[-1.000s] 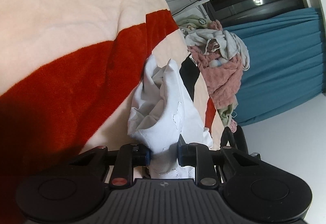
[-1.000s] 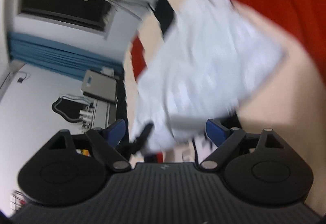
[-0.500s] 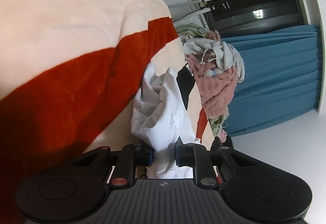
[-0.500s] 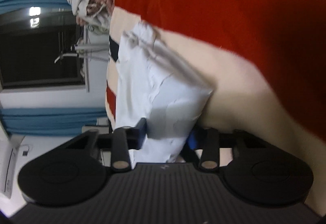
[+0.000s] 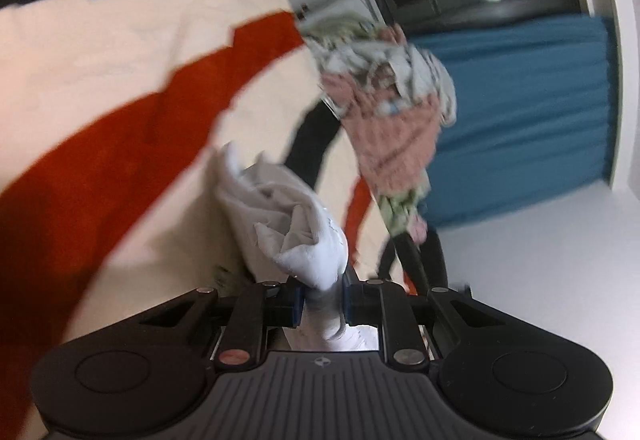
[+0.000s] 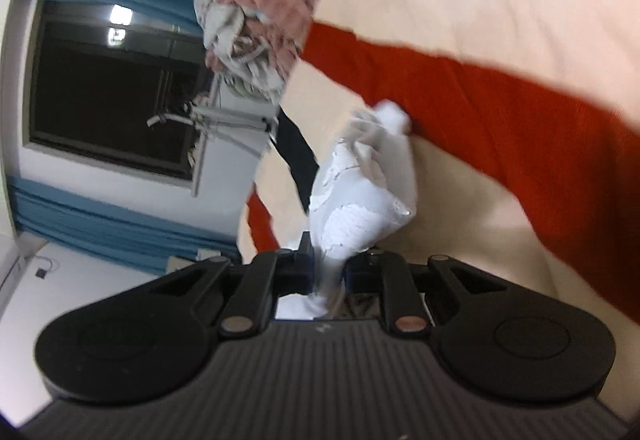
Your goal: Fold clothes
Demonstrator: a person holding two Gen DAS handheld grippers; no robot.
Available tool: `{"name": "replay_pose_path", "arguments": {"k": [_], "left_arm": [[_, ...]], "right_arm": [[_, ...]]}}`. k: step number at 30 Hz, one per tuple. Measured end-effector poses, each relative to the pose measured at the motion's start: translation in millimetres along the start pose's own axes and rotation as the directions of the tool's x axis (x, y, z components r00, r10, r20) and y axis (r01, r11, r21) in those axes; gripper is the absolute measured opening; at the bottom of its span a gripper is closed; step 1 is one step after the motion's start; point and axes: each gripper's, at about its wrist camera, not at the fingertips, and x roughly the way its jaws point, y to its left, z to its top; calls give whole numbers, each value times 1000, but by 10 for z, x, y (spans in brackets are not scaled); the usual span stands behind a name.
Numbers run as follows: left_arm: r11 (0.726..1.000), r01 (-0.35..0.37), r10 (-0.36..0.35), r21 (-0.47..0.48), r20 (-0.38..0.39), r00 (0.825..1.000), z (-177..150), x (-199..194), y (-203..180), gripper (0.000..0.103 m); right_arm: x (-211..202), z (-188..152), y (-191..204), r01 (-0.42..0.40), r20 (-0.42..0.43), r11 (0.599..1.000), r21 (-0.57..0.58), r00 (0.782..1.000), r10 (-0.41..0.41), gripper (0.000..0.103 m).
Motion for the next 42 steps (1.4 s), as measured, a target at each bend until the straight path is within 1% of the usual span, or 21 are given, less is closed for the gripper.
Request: {"name": "replay_pose_path", "arguments": {"k": [2, 5, 6, 10, 13, 15, 17, 20, 22, 23, 25, 27, 29, 30, 33, 34, 37, 38, 39, 40, 42], "left_arm": [[999, -26, 29, 38, -68, 997, 23, 70, -295, 19], [998, -11, 20, 58, -158, 987, 35, 335, -726, 19], [996, -14, 30, 85, -179, 983, 36, 487, -890, 19], [976, -13, 67, 215, -244, 967, 38, 1329, -1551, 19], [959, -8, 82, 284, -248, 965, 28, 1990, -1975, 19], [951, 48, 32, 304, -252, 967, 65, 2378, -2244, 19], [946, 98, -23, 310, -237, 971, 58, 2644, -2447, 19], [908, 158, -80, 387, -210, 974, -67, 2933, -2603, 19], [862, 174, -91, 477, -192, 977, -224, 3082, -2537, 19], [845, 153, -61, 513, -193, 979, -321, 3162, -2409, 19], [808, 105, 11, 580, -193, 981, -519, 3325, -2123, 19], [807, 53, 101, 588, -225, 969, -681, 3421, -1723, 18], [800, 6, 187, 600, -259, 948, -828, 3466, -1377, 18], [782, 3, 204, 624, -260, 944, -884, 3445, -1290, 19], [718, 12, 232, 696, -255, 939, -1010, 3269, -1255, 24], [695, 16, 239, 719, -253, 938, -1044, 3190, -1283, 24], [647, 29, 216, 762, -220, 951, -1027, 2848, -1530, 27], [631, 32, 207, 775, -209, 956, -1019, 2732, -1615, 32], [615, 35, 198, 788, -198, 960, -1011, 2616, -1700, 39], [599, 46, 180, 799, -190, 965, -1007, 2470, -1805, 41], [564, 66, 138, 823, -173, 975, -1019, 2167, -2034, 49]], "right_arm": [[-206, 117, 170, 10, 30, 1000, 11, 1000, -10, 17], [-457, 444, 374, 7, 73, 999, -38, 997, -5, 17], [-489, 592, 371, 5, 76, 1000, -19, 997, -4, 17], [-431, 1292, 337, 28, 98, 999, 23, 995, -30, 17], [-211, 1919, 385, 74, 135, 997, 17, 988, -76, 17], [-95, 2291, 583, 99, 186, 992, -78, 979, -83, 17], [-60, 2608, 760, 75, 253, 988, -133, 967, -40, 17], [11, 2870, 897, 87, 326, 963, -256, 945, 1, 17], [131, 2901, 805, 175, 344, 925, -336, 937, -53, 17], [191, 2916, 757, 219, 355, 901, -374, 932, -80, 18], [379, 2873, 402, 264, 321, 893, -364, 936, -145, 18], [565, 2792, -57, 298, 244, 904, -306, 943, -228, 18], [728, 2619, -512, 356, 159, 904, -236, 932, -325, 18], [802, 2530, -727, 387, 114, 899, -204, 922, -371, 18], [731, 2307, -860, 395, 114, 899, -188, 918, -380, 21], [691, 2294, -799, 413, 112, 890, -193, 911, -398, 21], [484, 2204, -573, 443, 127, 871, -215, 897, -424, 21], [411, 2168, -499, 449, 135, 866, -223, 893, -428, 22], [334, 2148, -406, 441, 138, 865, -241, 897, -419, 22], [218, 2097, -269, 428, 145, 863, -270, 904, -403, 22], [-15, 1978, -3, 426, 183, 834, -352, 905, -385, 22]]}}
